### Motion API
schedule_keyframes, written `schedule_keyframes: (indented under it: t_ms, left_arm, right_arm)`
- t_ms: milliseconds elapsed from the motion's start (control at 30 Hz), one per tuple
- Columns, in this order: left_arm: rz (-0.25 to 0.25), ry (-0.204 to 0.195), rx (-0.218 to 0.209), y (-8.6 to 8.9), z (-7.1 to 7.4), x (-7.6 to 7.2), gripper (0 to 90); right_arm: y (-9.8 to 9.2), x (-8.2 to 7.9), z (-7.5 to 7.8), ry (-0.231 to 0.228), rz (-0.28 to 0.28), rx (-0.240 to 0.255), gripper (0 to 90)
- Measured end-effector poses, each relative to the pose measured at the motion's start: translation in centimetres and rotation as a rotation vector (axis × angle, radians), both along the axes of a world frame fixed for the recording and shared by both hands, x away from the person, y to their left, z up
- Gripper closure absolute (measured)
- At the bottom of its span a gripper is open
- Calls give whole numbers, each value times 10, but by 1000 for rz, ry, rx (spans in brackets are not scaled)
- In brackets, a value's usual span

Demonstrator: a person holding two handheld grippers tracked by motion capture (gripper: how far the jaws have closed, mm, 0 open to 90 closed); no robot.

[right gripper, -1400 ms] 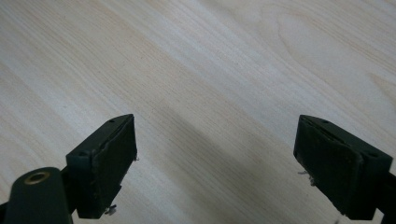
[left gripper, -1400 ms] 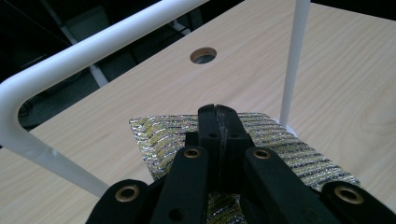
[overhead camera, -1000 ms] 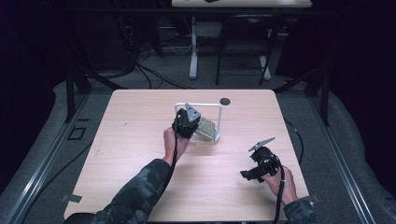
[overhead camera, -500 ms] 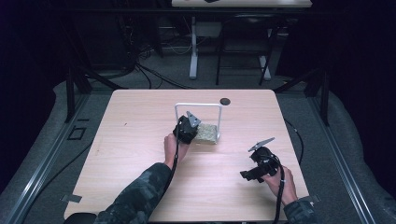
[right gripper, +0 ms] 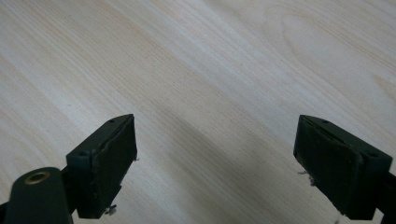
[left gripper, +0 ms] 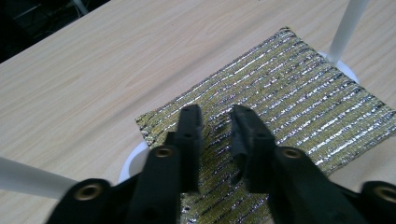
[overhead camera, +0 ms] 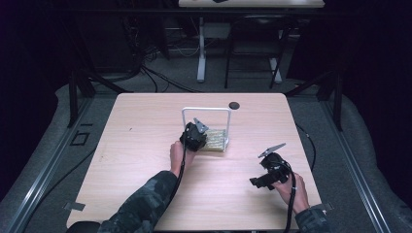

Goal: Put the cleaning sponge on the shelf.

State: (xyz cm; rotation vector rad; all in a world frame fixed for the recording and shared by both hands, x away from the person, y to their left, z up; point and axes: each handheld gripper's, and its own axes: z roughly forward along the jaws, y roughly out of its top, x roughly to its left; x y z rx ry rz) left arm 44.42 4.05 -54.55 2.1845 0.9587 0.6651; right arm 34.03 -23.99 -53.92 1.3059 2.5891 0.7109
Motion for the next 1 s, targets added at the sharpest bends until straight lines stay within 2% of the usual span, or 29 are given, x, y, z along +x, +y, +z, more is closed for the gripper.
schedule_keyframes:
  t_ms: [67,233,367,633,1000]
  left_arm:
    - [-14,7,-4,1,2,-1,639]
    - [-36,27,-13,1,10,-5,471]
    - [-67,40,-9,2,20,-10,400]
    - [-126,39,-1,11,43,-24,278]
    - [-166,68,47,37,65,-46,151]
  right_arm:
    - [0,0,0,0,0,-1,126]
    - [0,0,0,0,-2,1,125]
    - [0,0,0,0,-3,0,126]
    - [0,-1,0,-5,-1,-5,126]
    - [1,-1,0,2,4,-15,126]
